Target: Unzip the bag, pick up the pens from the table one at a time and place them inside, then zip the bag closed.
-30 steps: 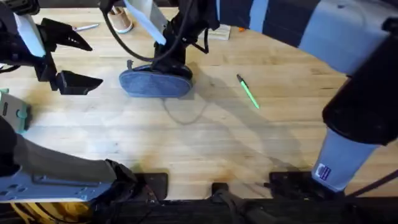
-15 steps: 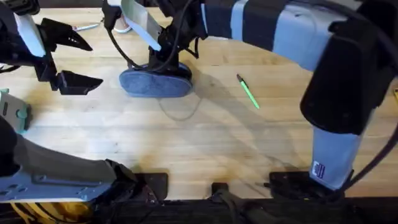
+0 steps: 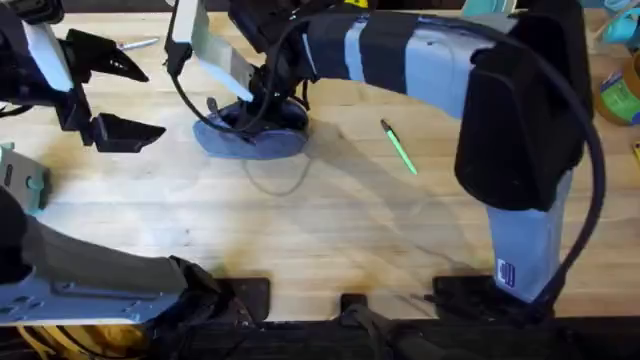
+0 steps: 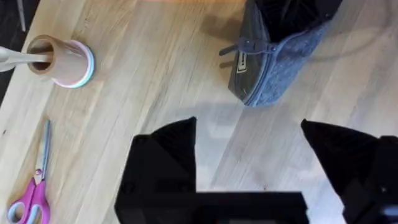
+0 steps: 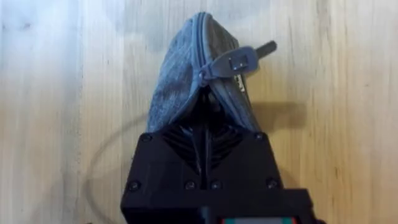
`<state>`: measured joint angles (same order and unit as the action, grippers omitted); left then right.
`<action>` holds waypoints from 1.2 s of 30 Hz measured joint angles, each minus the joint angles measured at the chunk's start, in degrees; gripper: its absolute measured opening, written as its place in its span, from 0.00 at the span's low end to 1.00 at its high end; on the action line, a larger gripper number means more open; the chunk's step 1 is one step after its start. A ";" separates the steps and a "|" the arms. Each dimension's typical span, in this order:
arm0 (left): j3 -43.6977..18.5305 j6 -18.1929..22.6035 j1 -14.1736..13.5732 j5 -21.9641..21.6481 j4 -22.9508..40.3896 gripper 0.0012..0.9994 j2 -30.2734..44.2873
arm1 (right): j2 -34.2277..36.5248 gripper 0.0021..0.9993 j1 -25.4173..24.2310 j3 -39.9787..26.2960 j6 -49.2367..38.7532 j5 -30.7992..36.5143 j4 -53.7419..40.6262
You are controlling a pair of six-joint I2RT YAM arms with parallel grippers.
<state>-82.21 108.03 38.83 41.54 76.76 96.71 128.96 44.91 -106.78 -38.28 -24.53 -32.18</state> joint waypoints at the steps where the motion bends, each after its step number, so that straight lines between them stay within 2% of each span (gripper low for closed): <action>1: 0.00 0.00 0.00 0.02 -0.01 0.99 0.00 | 0.01 0.04 0.24 0.00 0.28 0.17 0.02; 2: 0.00 0.00 0.00 0.00 -0.01 0.99 0.00 | 0.01 0.11 0.35 0.00 0.62 0.33 0.00; 3: 0.00 0.00 0.00 0.01 -0.01 0.99 0.00 | 0.02 0.24 0.41 0.00 0.56 0.46 0.00; 8: 0.00 0.00 0.00 0.00 -0.01 0.99 0.00 | 0.03 0.93 0.41 0.00 0.56 0.94 -0.11; 9: 0.00 0.00 0.00 0.00 -0.01 0.99 0.00 | 0.03 0.98 0.41 0.00 0.54 0.96 -0.15; 25: 0.00 0.00 0.00 0.00 0.01 0.99 0.00 | -1.76 0.99 0.48 0.00 0.57 1.63 -3.08; 29: 0.00 0.02 0.00 0.00 -0.01 0.99 0.00 | -7.01 0.99 0.73 0.00 0.57 6.06 -6.27; 36: 0.00 0.00 0.00 0.00 -0.01 0.99 0.00 | -19.64 0.99 0.83 0.00 1.58 19.83 -12.74</action>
<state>-82.21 108.03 38.83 41.54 76.75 96.71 109.32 45.74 -106.78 -36.71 -4.71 -44.92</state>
